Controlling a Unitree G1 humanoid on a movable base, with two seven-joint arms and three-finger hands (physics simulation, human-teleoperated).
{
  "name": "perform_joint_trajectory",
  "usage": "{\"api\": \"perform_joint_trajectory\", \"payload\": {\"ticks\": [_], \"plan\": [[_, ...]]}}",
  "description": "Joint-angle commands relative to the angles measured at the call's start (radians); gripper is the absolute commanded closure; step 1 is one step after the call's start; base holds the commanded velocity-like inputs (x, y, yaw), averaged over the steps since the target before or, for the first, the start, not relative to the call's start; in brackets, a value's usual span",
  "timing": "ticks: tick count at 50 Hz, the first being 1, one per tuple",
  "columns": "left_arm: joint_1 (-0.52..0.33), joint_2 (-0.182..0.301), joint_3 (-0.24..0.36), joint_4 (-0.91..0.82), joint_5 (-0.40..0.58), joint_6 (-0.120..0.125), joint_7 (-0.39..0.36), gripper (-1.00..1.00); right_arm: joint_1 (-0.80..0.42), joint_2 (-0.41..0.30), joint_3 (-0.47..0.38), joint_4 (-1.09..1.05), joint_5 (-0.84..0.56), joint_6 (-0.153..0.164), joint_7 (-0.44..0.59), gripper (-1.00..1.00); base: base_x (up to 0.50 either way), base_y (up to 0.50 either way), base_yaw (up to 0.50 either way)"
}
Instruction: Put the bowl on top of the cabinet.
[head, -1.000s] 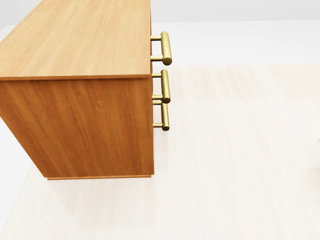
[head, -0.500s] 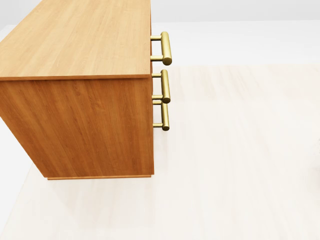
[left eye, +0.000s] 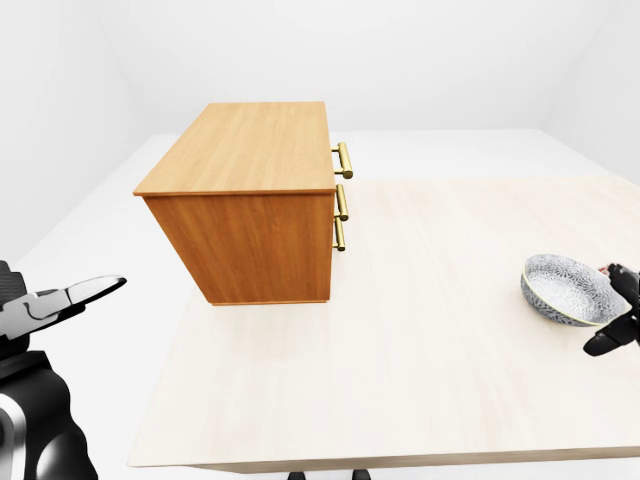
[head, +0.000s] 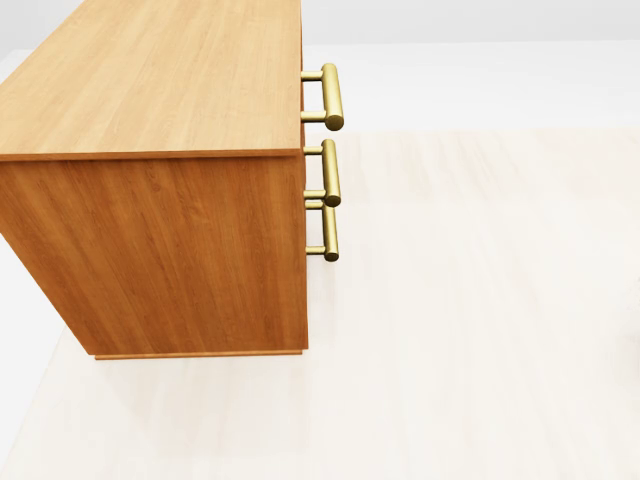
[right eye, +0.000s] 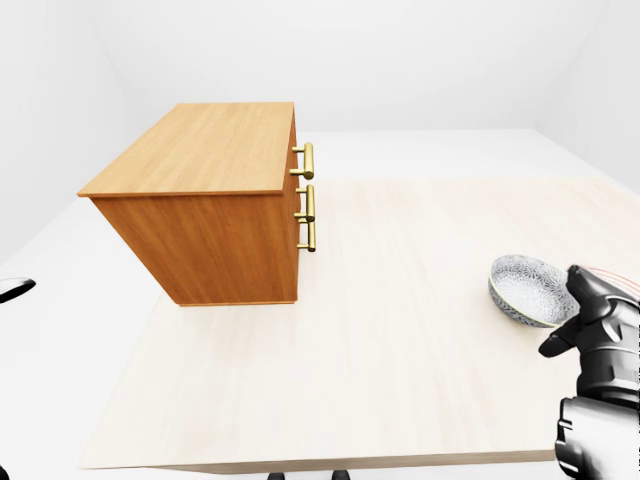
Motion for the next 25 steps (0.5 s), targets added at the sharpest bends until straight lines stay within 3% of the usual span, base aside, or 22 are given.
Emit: {"api": "perform_joint_trajectory", "payload": {"ticks": [1,25], "plan": [[0.001,-0.002,-0.002,0.001,0.002,0.000,-0.002,-1.00,-0.060,0.014,0.010,-0.010,-0.046,0.000,0.011,-1.00,0.00,0.00,0.00],[0.002,-0.006,-0.007,0.007,0.007,0.000,-0.006,-1.00,-0.164,0.109,0.031,0.011,-0.072,0.000,0.001,-1.00,0.00,0.00,0.00]]}}
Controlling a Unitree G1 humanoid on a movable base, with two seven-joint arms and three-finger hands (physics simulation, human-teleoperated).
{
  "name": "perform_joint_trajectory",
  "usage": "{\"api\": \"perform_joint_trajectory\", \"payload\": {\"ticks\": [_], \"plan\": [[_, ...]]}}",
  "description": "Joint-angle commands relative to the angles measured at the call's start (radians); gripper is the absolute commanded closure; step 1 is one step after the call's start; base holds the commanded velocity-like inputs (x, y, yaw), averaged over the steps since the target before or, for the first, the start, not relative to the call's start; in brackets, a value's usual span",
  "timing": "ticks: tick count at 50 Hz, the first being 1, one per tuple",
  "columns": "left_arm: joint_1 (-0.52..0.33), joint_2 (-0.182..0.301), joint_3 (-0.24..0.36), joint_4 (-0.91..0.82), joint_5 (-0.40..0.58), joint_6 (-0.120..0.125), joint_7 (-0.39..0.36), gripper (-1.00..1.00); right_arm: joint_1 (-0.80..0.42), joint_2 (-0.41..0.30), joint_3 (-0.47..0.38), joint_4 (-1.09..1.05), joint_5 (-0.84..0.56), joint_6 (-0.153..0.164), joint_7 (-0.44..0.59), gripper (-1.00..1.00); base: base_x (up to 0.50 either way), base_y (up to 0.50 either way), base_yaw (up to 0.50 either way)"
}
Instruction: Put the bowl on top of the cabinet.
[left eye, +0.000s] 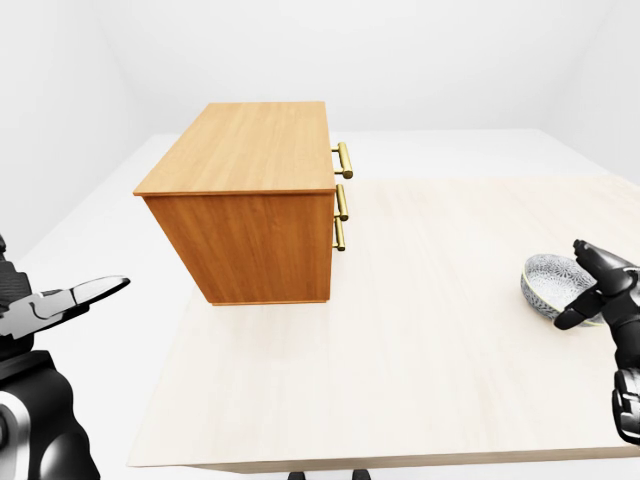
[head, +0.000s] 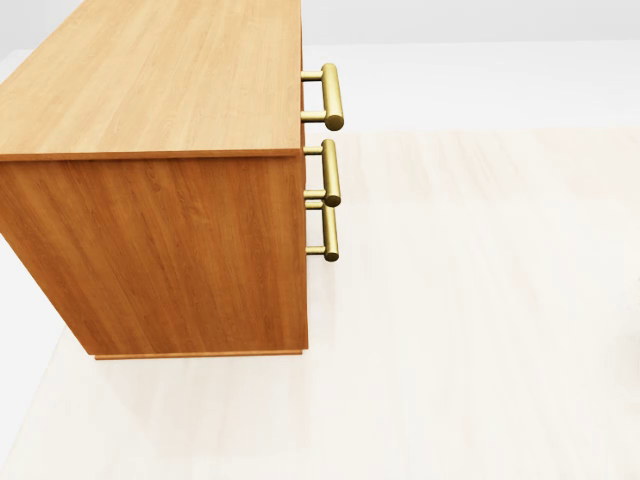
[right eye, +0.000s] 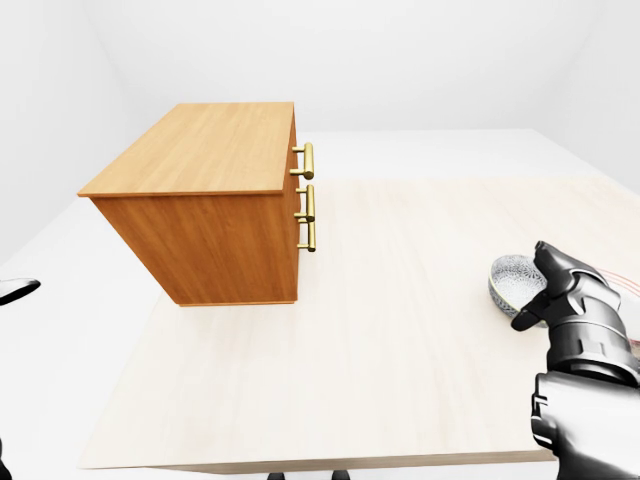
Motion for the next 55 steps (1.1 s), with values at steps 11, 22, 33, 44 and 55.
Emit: {"api": "perform_joint_trajectory", "payload": {"ticks": [11,22,33,44,55], "plan": [[0.000,-0.002,-0.003,0.003,0.001,0.000,0.000,-1.00,-0.026,0.045,0.008,0.024,0.004,0.000,-0.022,-1.00,0.00,0.00,0.00],[0.003,-0.004,-0.003,-0.001,0.000,0.000,-0.002,-1.00,0.037,0.074,0.009,0.053,0.040,0.000,-0.055,-1.00,0.00,0.00,0.00],[0.002,-0.003,-0.003,-0.005,-0.002,0.000,0.001,-1.00,0.064,0.088,0.009,0.067,0.057,0.000,-0.070,-1.00,0.00,0.00,0.00],[0.002,-0.004,-0.003,-0.007,-0.001,0.000,0.001,-1.00,0.077,0.092,0.013,0.070,0.067,0.000,-0.074,-1.00,0.00,0.00,0.00],[0.003,-0.008,-0.009,-0.002,0.006,0.000,-0.002,-1.00,0.096,0.102,0.012,0.079,0.077,0.000,-0.088,-1.00,0.00,0.00,0.00]]}}
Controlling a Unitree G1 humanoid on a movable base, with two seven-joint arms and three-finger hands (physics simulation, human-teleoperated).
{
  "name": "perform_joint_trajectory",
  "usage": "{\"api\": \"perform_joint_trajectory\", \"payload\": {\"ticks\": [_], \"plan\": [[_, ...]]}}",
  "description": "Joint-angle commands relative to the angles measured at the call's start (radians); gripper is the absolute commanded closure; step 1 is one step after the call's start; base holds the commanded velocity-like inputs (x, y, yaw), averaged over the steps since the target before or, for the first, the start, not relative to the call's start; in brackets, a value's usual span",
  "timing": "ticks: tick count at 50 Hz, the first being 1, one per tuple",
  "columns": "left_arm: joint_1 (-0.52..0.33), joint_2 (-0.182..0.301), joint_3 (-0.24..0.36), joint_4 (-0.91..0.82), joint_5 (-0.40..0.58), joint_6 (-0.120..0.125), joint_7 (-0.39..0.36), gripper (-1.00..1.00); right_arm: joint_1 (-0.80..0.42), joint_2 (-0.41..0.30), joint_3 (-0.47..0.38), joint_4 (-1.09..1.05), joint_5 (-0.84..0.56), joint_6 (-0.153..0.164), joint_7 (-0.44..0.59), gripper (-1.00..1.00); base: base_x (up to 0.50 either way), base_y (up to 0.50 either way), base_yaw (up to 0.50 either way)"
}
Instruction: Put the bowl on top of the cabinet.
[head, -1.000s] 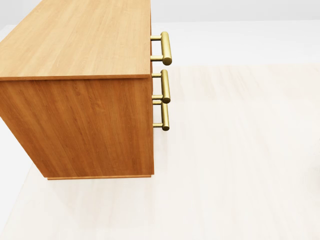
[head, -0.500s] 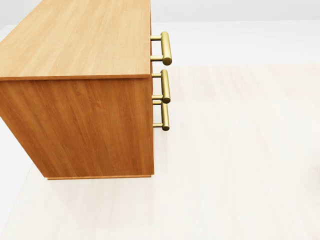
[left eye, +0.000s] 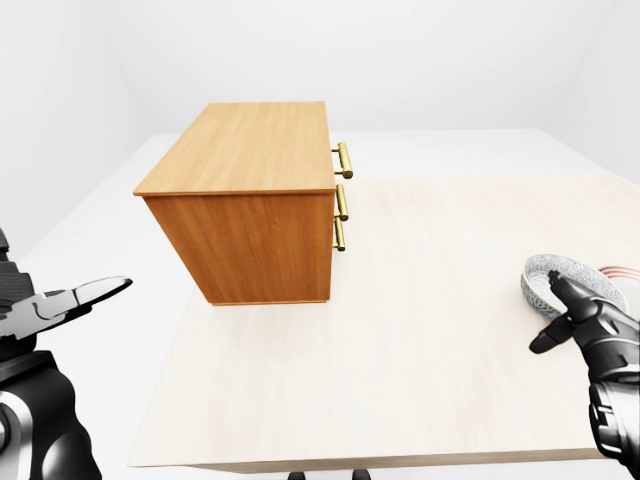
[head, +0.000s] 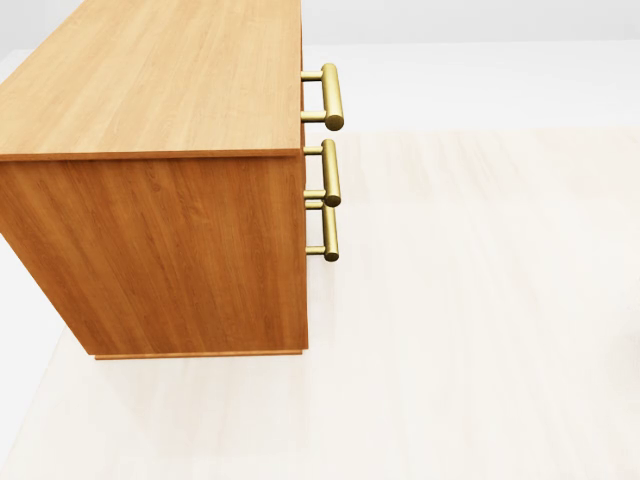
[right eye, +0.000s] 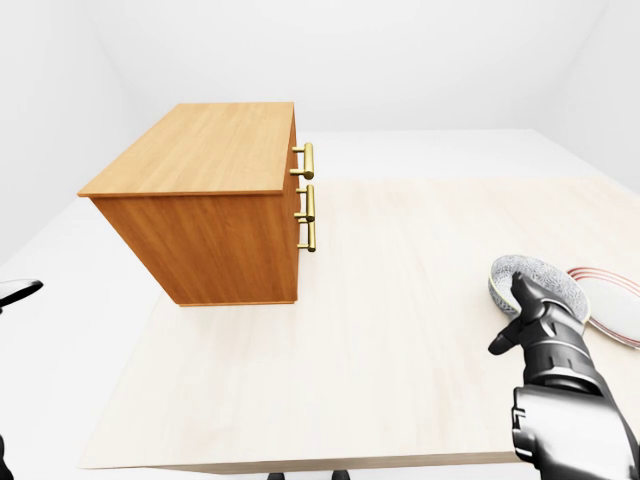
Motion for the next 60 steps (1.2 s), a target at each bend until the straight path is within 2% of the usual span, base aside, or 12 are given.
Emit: {"api": "perform_joint_trajectory", "payload": {"ticks": [1,35,36,39,40,60], "plan": [[0.001,-0.003,-0.004,0.003,0.005,0.000,-0.002,-1.00,0.024,0.009,-0.002,0.009,0.015,0.000,-0.014,-1.00,0.00,0.00,0.00],[0.004,-0.005,-0.004,0.001,0.006,0.000,-0.006,-1.00,0.059,0.008,-0.002,0.015,0.032,0.000,-0.020,-1.00,0.00,0.00,0.00],[0.004,-0.006,-0.005,0.003,0.007,0.000,-0.006,-1.00,0.062,0.008,-0.005,0.014,0.036,0.000,-0.019,0.09,0.00,0.00,0.00],[0.004,-0.006,-0.005,0.003,0.007,0.000,-0.007,-1.00,0.063,0.008,-0.004,0.014,0.037,0.000,-0.019,0.09,0.00,0.00,0.00],[0.003,-0.006,-0.005,0.002,0.006,0.000,-0.006,-1.00,0.063,0.011,-0.004,0.016,0.038,0.000,-0.021,1.00,0.00,0.00,0.00],[0.006,-0.009,-0.008,0.003,0.012,0.000,-0.008,-1.00,0.074,0.014,-0.004,0.016,0.047,0.000,-0.025,1.00,0.00,0.00,0.00]]}}
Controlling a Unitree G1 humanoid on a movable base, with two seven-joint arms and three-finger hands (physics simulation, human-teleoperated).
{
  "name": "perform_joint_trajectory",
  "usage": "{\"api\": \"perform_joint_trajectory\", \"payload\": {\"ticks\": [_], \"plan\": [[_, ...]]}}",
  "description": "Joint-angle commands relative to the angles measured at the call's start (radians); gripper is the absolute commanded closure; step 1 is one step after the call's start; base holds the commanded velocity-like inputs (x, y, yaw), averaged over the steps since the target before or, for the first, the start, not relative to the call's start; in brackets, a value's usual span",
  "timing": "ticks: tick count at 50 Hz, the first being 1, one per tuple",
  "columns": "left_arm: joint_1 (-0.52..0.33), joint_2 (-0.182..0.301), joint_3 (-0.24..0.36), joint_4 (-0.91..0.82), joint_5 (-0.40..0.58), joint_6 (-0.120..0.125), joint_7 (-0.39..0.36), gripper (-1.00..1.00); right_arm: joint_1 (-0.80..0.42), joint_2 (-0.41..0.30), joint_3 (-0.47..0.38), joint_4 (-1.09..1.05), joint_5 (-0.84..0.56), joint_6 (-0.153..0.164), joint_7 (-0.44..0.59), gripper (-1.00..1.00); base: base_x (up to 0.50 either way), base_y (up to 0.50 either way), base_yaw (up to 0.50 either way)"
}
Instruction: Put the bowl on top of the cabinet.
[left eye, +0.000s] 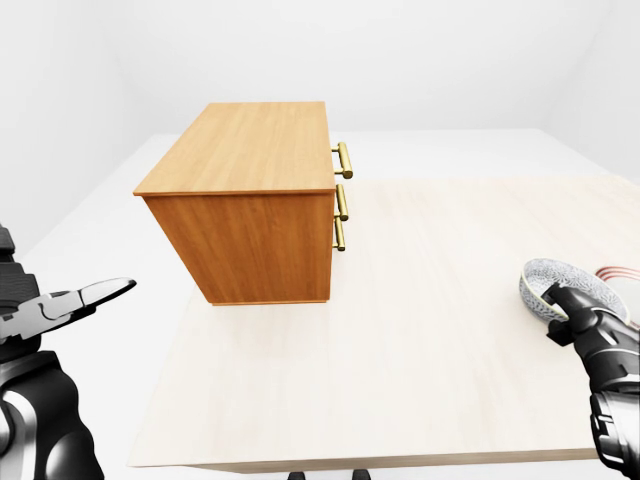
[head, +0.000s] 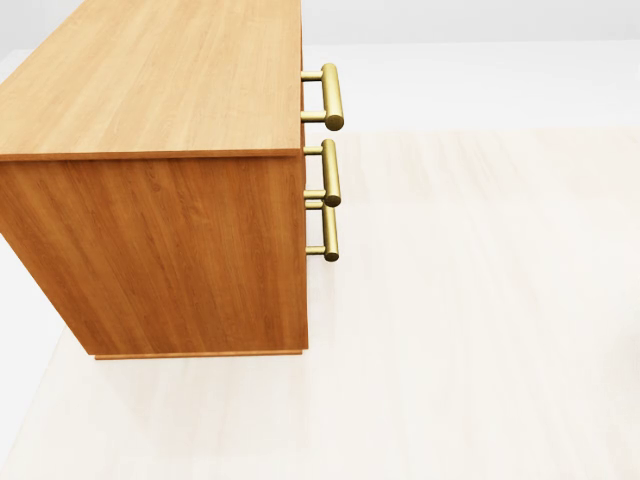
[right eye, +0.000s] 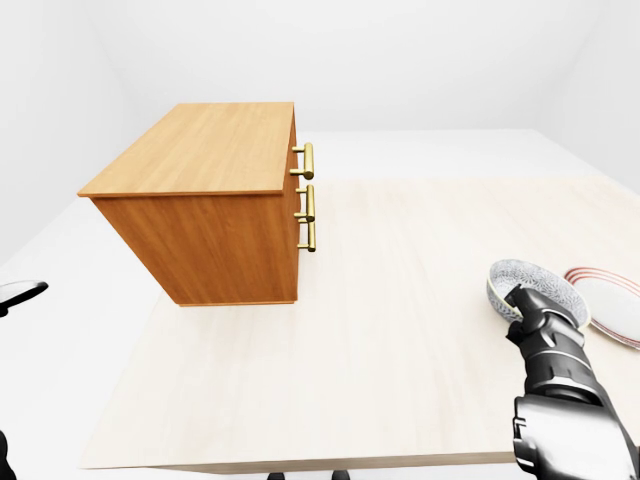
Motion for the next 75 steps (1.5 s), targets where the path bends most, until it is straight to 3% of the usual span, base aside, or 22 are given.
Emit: {"api": "perform_joint_trajectory", "payload": {"ticks": [1,12,13,16,19,21,22,28,29,31,36,38,41,42,45,46,60,75], "plan": [[0.001,-0.002,-0.001,0.000,0.002,0.000,-0.001,-1.00,0.021,0.008,-0.001,0.021,0.044,0.000,0.023,1.00,0.00,0.00,0.00],[0.000,-0.001,0.000,0.002,0.002,0.000,-0.001,-1.00,0.012,-0.005,-0.001,0.016,0.042,0.000,0.030,1.00,0.00,0.00,0.00],[0.001,-0.002,-0.004,0.004,0.006,0.000,-0.002,-1.00,-0.076,-0.081,0.002,-0.032,0.019,0.000,0.052,1.00,0.00,0.00,0.00],[0.002,-0.003,-0.002,0.001,0.003,0.000,-0.002,-1.00,-0.214,-0.135,0.005,-0.077,-0.030,0.000,0.118,1.00,0.00,0.00,0.00],[0.002,-0.003,-0.001,-0.001,0.003,0.000,-0.002,-1.00,-0.320,-0.155,0.003,-0.100,-0.071,0.000,0.170,1.00,0.00,0.00,0.00],[0.002,-0.003,-0.001,-0.001,0.003,0.000,-0.002,-1.00,-0.325,-0.154,-0.003,-0.096,-0.079,0.000,0.169,1.00,0.00,0.00,0.00],[0.001,-0.002,0.000,-0.004,0.001,0.000,0.000,-1.00,-0.398,-0.156,0.006,-0.110,-0.099,0.000,0.206,1.00,0.00,0.00,0.00],[0.001,-0.002,0.000,-0.005,0.001,0.000,0.000,-1.00,-0.406,-0.153,-0.005,-0.104,-0.113,0.000,0.206,1.00,0.00,0.00,0.00],[-0.001,-0.002,0.000,-0.001,0.000,0.000,-0.001,-1.00,-0.614,-0.120,0.048,-0.129,-0.175,0.000,0.232,1.00,0.00,0.00,0.00],[-0.002,-0.001,-0.001,-0.001,-0.002,0.000,0.001,-1.00,-0.714,-0.083,0.063,-0.101,-0.219,0.000,0.229,1.00,0.00,0.00,0.00],[-0.004,0.001,-0.004,0.001,0.000,0.000,0.003,-1.00,-0.847,-0.007,0.077,-0.066,-0.295,0.000,0.232,1.00,0.00,0.00,0.00],[-0.005,0.002,-0.003,-0.001,-0.004,0.000,0.004,-1.00,-0.946,0.057,0.106,-0.046,-0.350,0.000,0.241,1.00,0.00,0.00,0.00],[-0.006,0.003,-0.003,-0.001,-0.004,0.000,0.004,-1.00,-0.948,0.060,0.096,-0.043,-0.361,0.000,0.241,1.00,0.00,0.00,0.00],[-0.007,0.004,0.000,-0.004,-0.008,0.000,0.005,-1.00,-1.036,0.132,0.130,-0.029,-0.401,0.000,0.253,1.00,0.00,0.00,0.00],[-0.007,0.005,0.000,-0.004,-0.009,0.000,0.006,-1.00,-1.043,0.137,0.118,-0.022,-0.416,0.000,0.251,1.00,0.00,0.00,0.00],[-0.007,0.005,0.003,-0.004,-0.012,0.000,0.006,-1.00,-1.130,0.188,0.139,-0.014,-0.446,0.000,0.281,1.00,0.00,0.00,0.00],[-0.006,0.005,-0.002,-0.006,-0.013,0.000,0.008,-1.00,-1.230,0.241,0.126,-0.003,-0.525,0.000,0.313,1.00,0.00,0.00,0.00],[-0.003,-0.001,-0.008,-0.003,-0.006,0.000,0.003,-1.00,-1.277,0.366,0.128,-0.007,-0.536,0.000,0.304,1.00,0.00,0.00,0.00]]}}
